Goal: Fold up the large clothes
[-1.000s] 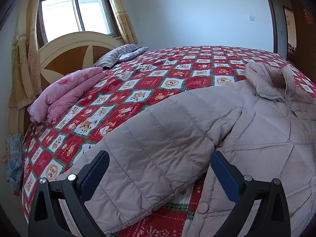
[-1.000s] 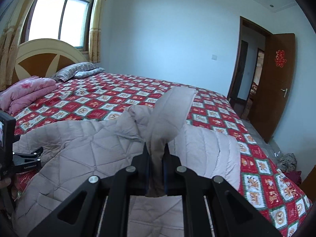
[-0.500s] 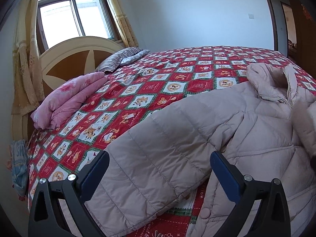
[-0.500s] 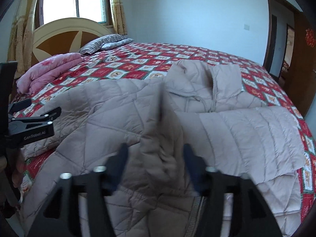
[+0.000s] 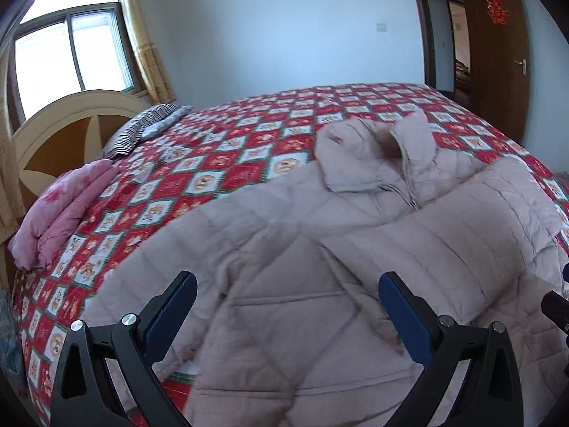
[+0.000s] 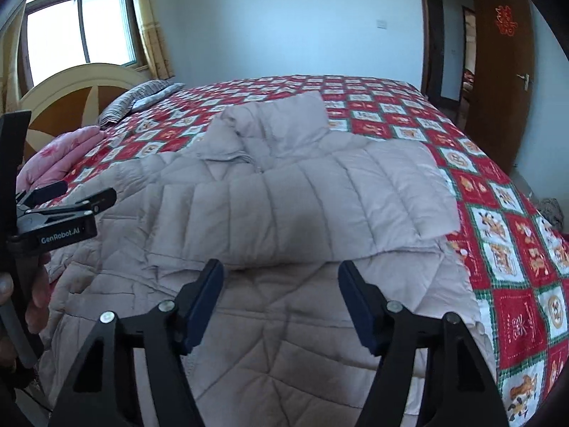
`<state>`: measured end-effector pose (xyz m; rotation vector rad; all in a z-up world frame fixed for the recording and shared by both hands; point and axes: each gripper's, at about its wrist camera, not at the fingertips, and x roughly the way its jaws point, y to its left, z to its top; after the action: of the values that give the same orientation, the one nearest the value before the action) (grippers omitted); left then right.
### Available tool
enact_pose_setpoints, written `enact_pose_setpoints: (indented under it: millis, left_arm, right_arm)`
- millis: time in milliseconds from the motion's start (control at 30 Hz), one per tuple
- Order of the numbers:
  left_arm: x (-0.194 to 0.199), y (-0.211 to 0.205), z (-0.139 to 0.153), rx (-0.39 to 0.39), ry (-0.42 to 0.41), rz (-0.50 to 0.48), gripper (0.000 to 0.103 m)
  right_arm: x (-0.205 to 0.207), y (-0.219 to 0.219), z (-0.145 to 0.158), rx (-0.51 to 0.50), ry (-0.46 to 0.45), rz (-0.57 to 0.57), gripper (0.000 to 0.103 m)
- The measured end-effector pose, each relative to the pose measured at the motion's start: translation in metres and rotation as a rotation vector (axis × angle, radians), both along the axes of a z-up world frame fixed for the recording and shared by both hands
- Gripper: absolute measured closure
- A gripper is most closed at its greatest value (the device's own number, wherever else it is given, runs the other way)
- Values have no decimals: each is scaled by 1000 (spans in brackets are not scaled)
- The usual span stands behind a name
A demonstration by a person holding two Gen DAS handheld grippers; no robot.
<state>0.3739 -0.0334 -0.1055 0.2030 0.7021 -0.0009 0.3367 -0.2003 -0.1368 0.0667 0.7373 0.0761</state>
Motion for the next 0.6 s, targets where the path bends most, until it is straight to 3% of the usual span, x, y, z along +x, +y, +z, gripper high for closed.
enact_pose_setpoints:
  millis: [167, 200, 233, 300, 467, 600]
  left_arm:
    - [13, -32, -21, -20, 70, -57, 1]
    - [16, -35, -25, -25, 79, -72, 6]
    - [18, -40, -28, -20, 83, -81, 15]
    - [20, -45, -36, 10, 104, -92, 60]
    - [23, -31, -46, 73, 91, -57, 73]
    - [21, -20, -51, 70, 94, -36, 73]
  right_arm:
    - [-7, -5, -35, -10, 61, -3, 33]
    - [-9, -10, -40, -4, 73, -8, 33]
    - [-10, -13, -45, 4, 82, -10, 33]
    - [-10, -17, -50, 18, 89, -6, 32]
    - [-8, -21, -55, 41, 110, 19, 26]
    - [-8, -19, -58, 26, 114, 21, 25]
